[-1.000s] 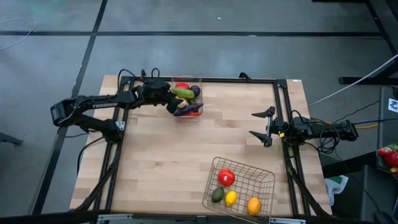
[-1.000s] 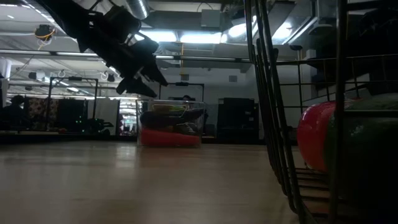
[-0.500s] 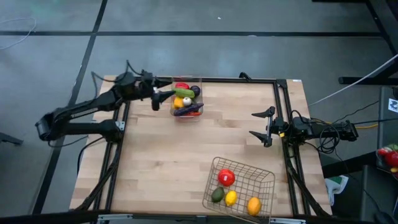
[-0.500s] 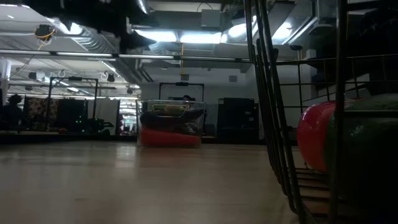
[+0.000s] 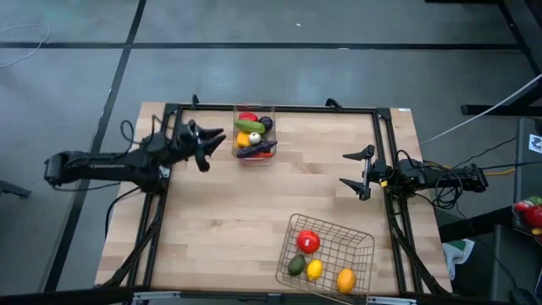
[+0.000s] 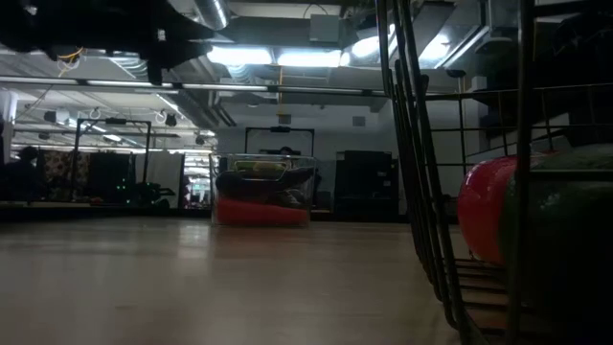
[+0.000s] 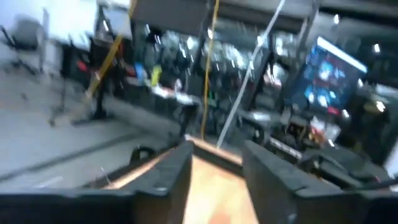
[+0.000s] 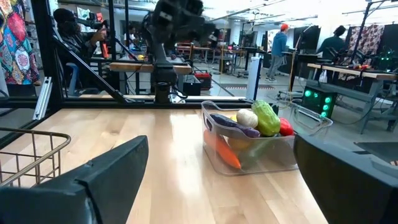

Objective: Sort produce into baskets
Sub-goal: Return to Home Position

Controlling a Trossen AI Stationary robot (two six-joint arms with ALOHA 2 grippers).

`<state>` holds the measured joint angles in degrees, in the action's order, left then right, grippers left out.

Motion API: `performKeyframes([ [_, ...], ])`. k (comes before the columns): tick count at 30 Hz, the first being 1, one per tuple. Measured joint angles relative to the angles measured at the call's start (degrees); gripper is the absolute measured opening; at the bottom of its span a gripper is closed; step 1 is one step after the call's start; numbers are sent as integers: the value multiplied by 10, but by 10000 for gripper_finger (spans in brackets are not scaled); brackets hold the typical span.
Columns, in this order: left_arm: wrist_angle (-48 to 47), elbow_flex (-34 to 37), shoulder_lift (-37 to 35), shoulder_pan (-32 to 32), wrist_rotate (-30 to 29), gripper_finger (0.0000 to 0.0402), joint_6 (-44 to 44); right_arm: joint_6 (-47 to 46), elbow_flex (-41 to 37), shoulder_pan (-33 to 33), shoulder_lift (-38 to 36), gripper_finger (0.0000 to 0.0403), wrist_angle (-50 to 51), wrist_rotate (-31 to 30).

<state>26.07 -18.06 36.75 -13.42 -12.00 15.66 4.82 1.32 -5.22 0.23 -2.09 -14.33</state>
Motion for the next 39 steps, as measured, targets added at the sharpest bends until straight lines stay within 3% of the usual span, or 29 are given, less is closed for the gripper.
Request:
performKeyframes([
  [4, 93, 53, 0, 77, -116, 76, -51, 0, 0, 0, 0, 397, 0, 0],
  [7, 89, 65, -6, 112, -181, 24, -77, 0, 0, 0, 0, 397, 0, 0],
  [10, 60, 64, -23, 127, -206, 7, -97, 0, 0, 0, 0, 397, 0, 0],
  [19, -100, 64, -162, 134, -203, 4, -126, 0, 0, 0, 0, 397, 0, 0],
  [32, -299, 64, -359, 134, -132, 1, -124, 0, 0, 0, 0, 397, 0, 0],
  [39, -332, 64, -365, 133, -110, 1, -143, 0, 0, 0, 0, 397, 0, -1],
])
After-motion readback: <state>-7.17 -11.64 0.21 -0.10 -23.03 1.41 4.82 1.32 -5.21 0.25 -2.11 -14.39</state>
